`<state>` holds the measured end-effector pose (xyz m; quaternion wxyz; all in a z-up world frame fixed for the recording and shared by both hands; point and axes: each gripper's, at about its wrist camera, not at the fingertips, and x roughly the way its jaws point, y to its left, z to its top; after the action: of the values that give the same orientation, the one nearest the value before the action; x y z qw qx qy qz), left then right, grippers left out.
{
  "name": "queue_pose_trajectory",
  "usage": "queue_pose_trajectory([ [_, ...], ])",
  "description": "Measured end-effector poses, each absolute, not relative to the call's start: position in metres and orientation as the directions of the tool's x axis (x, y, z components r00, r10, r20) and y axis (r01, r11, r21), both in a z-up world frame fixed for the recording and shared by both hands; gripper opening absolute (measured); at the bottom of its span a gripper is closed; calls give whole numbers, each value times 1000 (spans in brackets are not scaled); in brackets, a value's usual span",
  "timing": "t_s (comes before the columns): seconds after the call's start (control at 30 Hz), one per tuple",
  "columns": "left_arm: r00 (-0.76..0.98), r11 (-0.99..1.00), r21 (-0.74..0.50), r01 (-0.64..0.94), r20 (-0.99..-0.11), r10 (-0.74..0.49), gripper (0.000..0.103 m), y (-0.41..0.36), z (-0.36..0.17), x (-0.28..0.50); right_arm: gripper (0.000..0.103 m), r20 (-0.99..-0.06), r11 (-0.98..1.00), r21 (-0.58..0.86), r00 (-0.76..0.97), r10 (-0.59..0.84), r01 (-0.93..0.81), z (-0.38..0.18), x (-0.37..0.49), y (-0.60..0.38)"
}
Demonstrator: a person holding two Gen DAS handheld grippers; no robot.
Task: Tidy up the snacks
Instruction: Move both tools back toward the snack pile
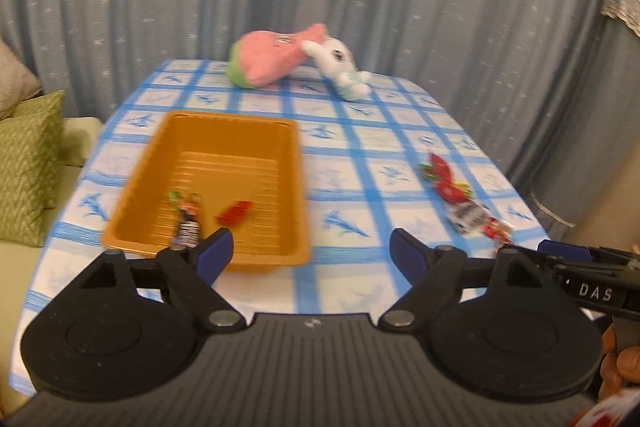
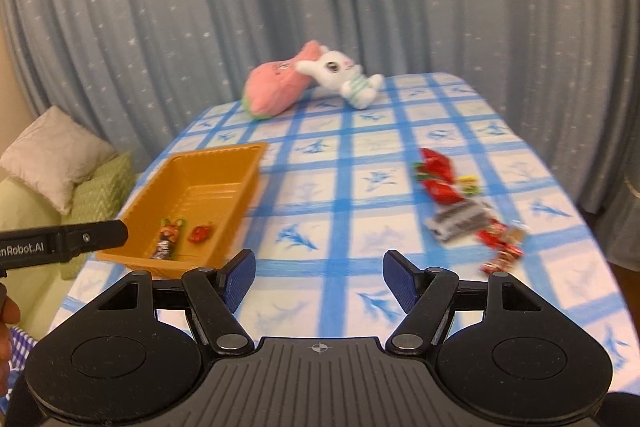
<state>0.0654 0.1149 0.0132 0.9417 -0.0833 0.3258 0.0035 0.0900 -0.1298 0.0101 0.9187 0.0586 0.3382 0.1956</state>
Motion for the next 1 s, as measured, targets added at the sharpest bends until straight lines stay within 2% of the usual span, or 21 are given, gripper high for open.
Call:
queue_pose_trajectory([
  [0.3,779,982,-174,69,-606,-163,90,55,12,78,70,-592,962,227,762,261,-153,17,82,-199],
  [0.57,759,979,-151,136,-619,-201,91,20,3,100,70,-605,965,260,774,187,-30,-2,97,-244],
  [1.0,727,956,-93,277,-630,-272,91,-5,-32,153,70,-633,972,231,764,125,32,-32,125,-253],
])
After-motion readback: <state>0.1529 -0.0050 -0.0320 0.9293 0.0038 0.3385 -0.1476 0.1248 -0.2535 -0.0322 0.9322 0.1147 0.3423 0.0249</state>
